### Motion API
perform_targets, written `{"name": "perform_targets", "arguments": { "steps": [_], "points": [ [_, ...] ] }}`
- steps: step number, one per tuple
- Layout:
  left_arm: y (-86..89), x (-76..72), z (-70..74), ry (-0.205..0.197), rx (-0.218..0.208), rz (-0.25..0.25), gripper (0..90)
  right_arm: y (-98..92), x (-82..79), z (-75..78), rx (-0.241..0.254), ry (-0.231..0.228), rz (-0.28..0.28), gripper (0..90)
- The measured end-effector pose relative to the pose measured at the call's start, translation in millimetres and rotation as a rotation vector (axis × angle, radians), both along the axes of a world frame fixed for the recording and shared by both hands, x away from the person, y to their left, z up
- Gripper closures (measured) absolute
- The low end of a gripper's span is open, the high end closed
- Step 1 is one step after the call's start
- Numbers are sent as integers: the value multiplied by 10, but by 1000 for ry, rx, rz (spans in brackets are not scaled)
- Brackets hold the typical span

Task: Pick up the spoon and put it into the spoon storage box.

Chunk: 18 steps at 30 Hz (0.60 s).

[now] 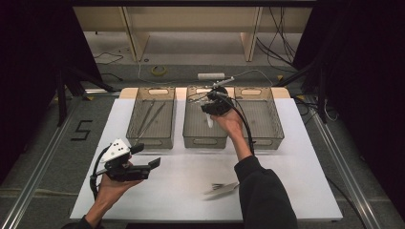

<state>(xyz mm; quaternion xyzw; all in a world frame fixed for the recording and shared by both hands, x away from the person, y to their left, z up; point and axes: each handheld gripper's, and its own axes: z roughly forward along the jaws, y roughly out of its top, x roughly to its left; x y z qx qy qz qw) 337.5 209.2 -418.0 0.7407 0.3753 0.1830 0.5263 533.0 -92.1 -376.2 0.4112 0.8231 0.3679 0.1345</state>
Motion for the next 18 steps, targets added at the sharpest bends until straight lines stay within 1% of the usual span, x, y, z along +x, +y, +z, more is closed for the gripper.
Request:
{"name": "perform_targets", "arguments": {
  "steps": [6, 9, 13, 18],
  "points": [
    [-2, -2, 1, -2, 1, 0, 160, 0, 16, -94, -21, 8, -14, 853],
    [-1, -1, 1, -1, 1, 0, 160, 3, 25, -115, -25, 13, -19, 852],
    [2, -4, 2, -2, 3, -1, 160, 21, 38, -148, -46, 17, -16, 851],
    [-2, -6, 1, -3, 4, -3, 160, 36, 47, -202, -50, 29, -24, 850]
  ]
}}
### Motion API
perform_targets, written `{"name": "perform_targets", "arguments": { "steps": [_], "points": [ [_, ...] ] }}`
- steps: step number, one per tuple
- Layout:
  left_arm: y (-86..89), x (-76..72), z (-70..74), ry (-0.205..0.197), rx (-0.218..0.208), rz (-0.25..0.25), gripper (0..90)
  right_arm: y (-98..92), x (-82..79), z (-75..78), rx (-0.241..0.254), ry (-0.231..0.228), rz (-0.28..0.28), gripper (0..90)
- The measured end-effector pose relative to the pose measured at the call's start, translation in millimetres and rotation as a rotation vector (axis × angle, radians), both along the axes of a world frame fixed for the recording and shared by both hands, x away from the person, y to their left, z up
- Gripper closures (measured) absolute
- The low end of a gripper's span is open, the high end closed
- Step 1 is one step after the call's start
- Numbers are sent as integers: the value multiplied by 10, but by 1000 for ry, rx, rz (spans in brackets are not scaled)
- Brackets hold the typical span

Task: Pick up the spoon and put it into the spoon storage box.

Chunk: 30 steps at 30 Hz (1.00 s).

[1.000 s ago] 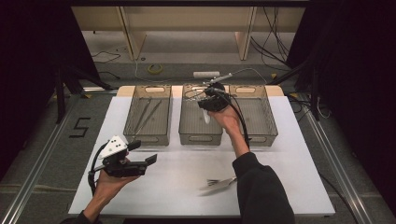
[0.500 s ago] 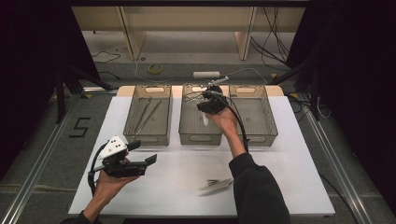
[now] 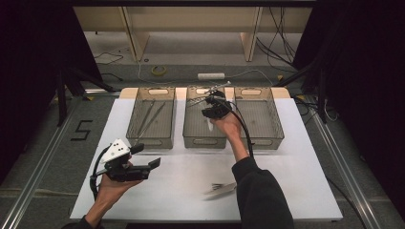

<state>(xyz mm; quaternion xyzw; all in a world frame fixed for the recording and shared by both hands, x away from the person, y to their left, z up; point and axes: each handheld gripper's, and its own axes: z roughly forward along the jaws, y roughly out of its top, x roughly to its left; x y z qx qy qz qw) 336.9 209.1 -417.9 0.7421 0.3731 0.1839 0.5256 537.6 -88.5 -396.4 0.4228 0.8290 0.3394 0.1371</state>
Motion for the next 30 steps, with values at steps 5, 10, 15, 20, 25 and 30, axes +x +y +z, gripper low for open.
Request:
{"name": "perform_targets", "arguments": {
  "steps": [5, 10, 15, 20, 25, 30],
  "points": [
    [-4, -1, 1, -1, 3, -2, 160, -1, 12, -77, -3, 14, -13, 847],
    [-7, 1, -1, 0, -1, 0, 160, 9, 16, -99, 0, 27, -18, 838],
    [-7, -2, -1, 0, 3, -3, 160, 4, 4, -43, 26, 18, -8, 765],
    [-9, -1, -1, 0, 4, -3, 160, -74, -27, 42, 57, 22, 3, 621],
    [-10, 0, -3, -1, 5, -3, 160, -212, -139, 198, 103, 33, 45, 491],
    [-16, -2, -2, -2, 8, 0, 160, -363, -411, 350, 109, -12, 100, 416]
  ]
}}
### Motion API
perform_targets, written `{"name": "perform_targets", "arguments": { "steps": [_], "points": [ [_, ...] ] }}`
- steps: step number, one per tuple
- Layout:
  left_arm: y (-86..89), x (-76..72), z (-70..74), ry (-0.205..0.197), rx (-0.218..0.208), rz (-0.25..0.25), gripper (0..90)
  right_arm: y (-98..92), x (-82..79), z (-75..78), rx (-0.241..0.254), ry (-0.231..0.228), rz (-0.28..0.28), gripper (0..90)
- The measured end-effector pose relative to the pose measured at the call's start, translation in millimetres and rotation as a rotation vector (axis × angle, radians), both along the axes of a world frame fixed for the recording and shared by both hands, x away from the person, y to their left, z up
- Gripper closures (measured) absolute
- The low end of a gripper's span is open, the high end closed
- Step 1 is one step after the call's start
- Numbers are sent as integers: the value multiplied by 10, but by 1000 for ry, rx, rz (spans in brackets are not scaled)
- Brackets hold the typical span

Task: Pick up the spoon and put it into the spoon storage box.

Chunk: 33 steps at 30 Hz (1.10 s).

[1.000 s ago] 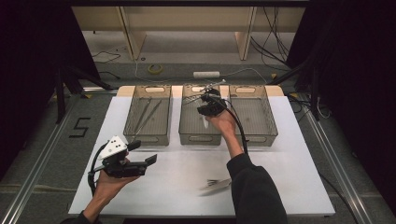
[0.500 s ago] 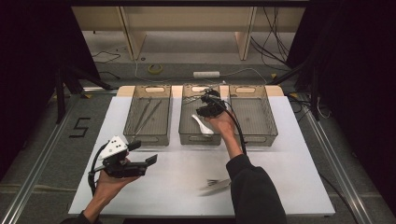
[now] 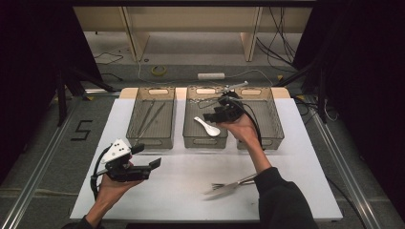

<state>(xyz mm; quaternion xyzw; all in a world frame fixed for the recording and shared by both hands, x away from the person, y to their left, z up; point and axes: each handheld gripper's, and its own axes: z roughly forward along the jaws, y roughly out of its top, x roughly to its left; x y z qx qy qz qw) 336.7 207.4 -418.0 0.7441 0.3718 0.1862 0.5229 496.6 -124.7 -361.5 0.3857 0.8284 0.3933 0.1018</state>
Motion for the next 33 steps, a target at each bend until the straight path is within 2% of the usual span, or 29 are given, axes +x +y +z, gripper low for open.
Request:
{"name": "perform_targets", "arguments": {
  "steps": [4, 7, 12, 17, 23, 25, 33],
  "points": [
    [4, 0, 0, -1, 0, 0, 160, -180, -250, 83, 14, -36, 32, 413],
    [6, 3, 0, -1, -2, 2, 160, -340, -417, 87, 37, -56, 27, 415],
    [0, 4, 0, -2, 0, 3, 159, -557, -656, -12, 22, -77, 11, 381],
    [-6, 13, -3, 0, -1, 4, 159, -751, -826, -143, 46, -81, -11, 371],
    [-8, 14, 3, 0, -4, 2, 159, -951, -949, -293, 55, -74, -60, 339],
    [-12, 15, 5, 0, -6, 0, 159, -1016, -979, -339, 75, -72, -77, 330],
    [-20, 27, 7, 2, -12, -4, 158, -1166, -1056, -488, 69, -44, -119, 297]
  ]
}}
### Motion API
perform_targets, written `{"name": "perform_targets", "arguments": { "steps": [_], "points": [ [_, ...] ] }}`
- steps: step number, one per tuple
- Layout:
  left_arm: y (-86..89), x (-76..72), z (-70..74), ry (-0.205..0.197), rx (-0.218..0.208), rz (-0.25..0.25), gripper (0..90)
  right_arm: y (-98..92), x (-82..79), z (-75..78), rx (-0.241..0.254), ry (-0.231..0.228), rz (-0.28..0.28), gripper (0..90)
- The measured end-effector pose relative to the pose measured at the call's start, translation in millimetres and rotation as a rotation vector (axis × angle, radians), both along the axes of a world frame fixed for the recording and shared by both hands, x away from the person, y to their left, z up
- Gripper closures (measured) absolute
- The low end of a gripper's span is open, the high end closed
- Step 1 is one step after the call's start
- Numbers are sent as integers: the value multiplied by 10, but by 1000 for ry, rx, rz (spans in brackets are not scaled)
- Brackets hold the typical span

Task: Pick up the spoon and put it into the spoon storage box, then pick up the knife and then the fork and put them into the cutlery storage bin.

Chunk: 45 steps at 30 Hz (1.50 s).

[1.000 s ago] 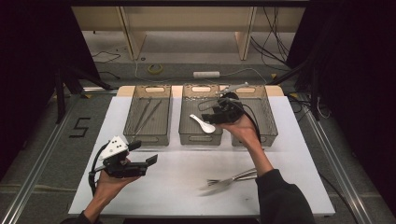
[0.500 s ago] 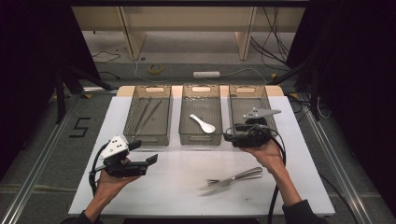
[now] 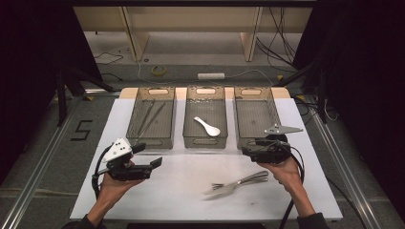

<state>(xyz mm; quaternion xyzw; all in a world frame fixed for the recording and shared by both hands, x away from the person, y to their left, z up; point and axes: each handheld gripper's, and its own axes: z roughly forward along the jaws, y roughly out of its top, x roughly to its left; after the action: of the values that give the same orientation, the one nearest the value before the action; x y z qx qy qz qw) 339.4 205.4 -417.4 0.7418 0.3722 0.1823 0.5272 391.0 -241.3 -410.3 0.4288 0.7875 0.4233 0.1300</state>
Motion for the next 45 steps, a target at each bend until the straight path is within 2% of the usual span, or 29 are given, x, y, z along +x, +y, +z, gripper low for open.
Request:
{"name": "perform_targets", "arguments": {
  "steps": [8, 16, 24, 29, 34, 37, 41, 45],
  "points": [
    [-9, 8, -1, 2, -1, 5, 158, -55, -12, -104, -13, 29, -13, 283],
    [8, -2, 0, 3, 3, 8, 158, -70, 13, -213, -61, 81, -28, 282],
    [5, 0, 1, 2, 4, 7, 158, -125, 7, -315, -105, 119, -43, 343],
    [6, 3, 1, 4, 5, 7, 158, -184, -6, -372, -123, 145, -54, 426],
    [1, 6, -2, 4, 4, 7, 158, -235, -30, -415, -137, 164, -49, 596],
    [5, 2, 1, 4, 5, 8, 158, -249, -29, -437, -156, 177, -46, 635],
    [-3, 3, -1, 2, 5, 9, 158, -258, -31, -448, -157, 178, -47, 662],
    [-6, 10, -6, 4, 7, 10, 158, -250, -27, -475, -183, 184, -34, 735]
  ]
}}
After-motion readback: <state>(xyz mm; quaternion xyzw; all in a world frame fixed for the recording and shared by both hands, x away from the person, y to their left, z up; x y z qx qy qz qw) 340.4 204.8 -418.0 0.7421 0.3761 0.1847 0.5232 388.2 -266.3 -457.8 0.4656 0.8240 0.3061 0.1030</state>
